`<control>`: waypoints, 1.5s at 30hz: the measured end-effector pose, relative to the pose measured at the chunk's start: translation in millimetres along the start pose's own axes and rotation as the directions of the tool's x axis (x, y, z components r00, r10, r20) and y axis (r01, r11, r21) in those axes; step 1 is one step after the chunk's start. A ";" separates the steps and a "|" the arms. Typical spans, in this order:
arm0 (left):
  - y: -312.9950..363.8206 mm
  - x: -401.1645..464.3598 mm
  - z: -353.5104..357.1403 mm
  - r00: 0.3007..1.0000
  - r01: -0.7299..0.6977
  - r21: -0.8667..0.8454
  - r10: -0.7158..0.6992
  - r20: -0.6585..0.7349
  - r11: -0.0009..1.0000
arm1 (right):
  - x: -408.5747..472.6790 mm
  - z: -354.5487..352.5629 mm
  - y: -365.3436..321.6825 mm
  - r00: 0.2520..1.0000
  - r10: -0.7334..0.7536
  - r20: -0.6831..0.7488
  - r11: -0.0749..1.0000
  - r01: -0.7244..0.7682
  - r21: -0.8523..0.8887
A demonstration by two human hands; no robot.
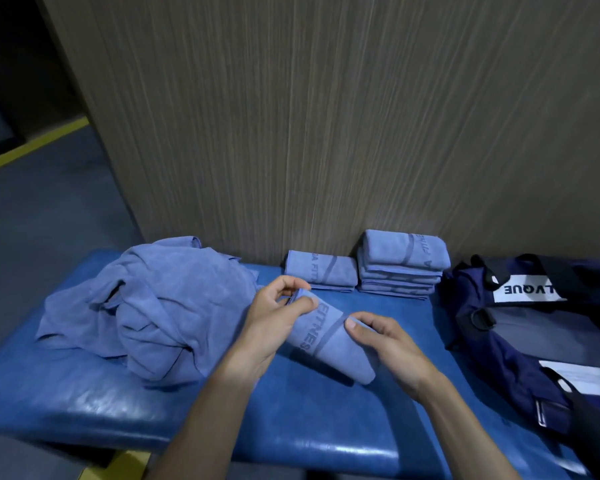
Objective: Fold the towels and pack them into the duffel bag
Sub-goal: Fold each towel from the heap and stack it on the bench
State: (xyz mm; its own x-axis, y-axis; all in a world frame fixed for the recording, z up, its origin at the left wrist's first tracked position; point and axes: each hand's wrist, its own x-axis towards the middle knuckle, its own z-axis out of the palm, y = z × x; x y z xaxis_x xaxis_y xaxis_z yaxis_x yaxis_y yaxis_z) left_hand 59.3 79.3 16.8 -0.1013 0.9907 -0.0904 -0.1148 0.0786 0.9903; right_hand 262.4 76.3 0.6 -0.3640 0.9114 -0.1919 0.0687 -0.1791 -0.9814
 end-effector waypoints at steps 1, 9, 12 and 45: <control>-0.2 3.8 -0.9 1.000 0.019 0.017 -0.019 0.007 1.000 | 2.9 -0.6 -1.1 1.000 -0.014 -0.020 1.000 0.014 -0.018; -3.6 23.6 -12.0 0.948 0.280 -0.072 -0.264 0.178 0.957 | 32.2 5.6 4.0 0.975 -0.029 -0.219 0.964 0.085 0.253; -8.4 24.3 -3.1 0.936 0.247 -0.055 -0.224 0.271 0.967 | 46.5 27.9 7.7 0.976 -0.006 -0.219 0.919 0.092 0.384; -2.7 77.8 -20.7 0.990 0.137 -0.322 -0.139 0.017 0.937 | 75.8 4.8 -7.8 0.706 -0.699 -0.114 0.351 0.199 -0.915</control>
State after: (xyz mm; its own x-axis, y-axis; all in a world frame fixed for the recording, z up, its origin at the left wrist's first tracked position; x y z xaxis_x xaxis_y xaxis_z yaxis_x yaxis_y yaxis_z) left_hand 31.3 153.9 5.0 -0.0674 0.9720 -0.2250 -0.4393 0.1736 0.8814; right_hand 229.8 145.0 -6.3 -0.1986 0.8107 0.5507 0.8013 0.4578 -0.3850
